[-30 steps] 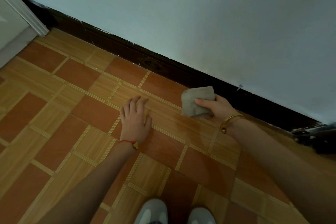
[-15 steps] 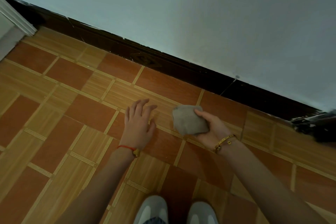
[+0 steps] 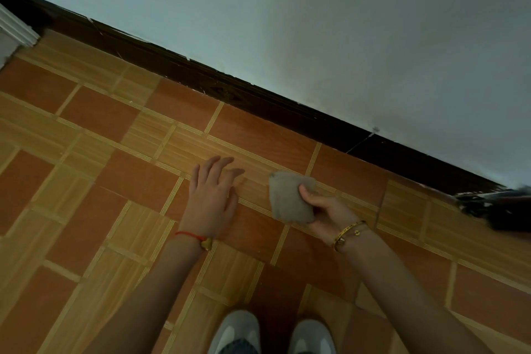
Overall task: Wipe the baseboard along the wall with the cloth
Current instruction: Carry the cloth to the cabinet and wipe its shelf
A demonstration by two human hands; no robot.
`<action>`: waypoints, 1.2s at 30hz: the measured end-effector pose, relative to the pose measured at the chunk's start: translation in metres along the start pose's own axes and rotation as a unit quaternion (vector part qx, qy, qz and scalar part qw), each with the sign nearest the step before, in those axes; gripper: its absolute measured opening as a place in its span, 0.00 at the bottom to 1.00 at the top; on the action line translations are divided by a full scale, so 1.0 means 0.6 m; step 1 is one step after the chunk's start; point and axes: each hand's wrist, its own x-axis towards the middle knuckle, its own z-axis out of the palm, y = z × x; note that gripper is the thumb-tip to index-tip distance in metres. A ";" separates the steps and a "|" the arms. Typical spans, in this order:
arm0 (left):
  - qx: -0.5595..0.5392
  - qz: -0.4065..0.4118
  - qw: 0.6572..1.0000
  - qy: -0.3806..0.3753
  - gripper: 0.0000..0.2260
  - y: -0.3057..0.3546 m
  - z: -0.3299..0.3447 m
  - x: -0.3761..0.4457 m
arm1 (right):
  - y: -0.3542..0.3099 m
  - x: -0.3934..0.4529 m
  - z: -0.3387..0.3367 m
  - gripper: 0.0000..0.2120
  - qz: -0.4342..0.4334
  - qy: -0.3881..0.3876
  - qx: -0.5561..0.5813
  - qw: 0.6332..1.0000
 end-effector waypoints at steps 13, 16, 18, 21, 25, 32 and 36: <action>-0.017 -0.017 0.999 -0.033 0.17 0.228 -0.487 -0.087 | -0.132 -0.429 0.242 0.13 -0.126 0.054 -0.171 0.976; -0.024 -0.038 0.999 -0.021 0.16 0.293 -0.646 -0.112 | -0.172 -0.567 0.323 0.09 -0.178 0.048 -0.239 0.953; -0.030 -0.050 0.998 -0.007 0.15 0.339 -0.753 -0.130 | -0.197 -0.665 0.380 0.06 -0.195 0.030 -0.260 0.945; -0.030 -0.054 0.998 0.020 0.14 0.409 -0.911 -0.160 | -0.229 -0.804 0.460 0.05 -0.205 0.008 -0.284 0.937; -0.038 -0.079 0.995 0.050 0.13 0.486 -1.092 -0.202 | -0.263 -0.962 0.553 0.05 -0.211 -0.002 -0.302 0.930; -0.038 -0.105 0.988 0.106 0.12 0.583 -1.281 -0.278 | -0.288 -1.135 0.644 0.06 -0.226 -0.023 -0.326 0.918; -0.049 -0.142 0.981 0.125 0.12 0.618 -1.324 -0.326 | -0.287 -1.190 0.662 0.06 -0.220 -0.051 -0.317 0.921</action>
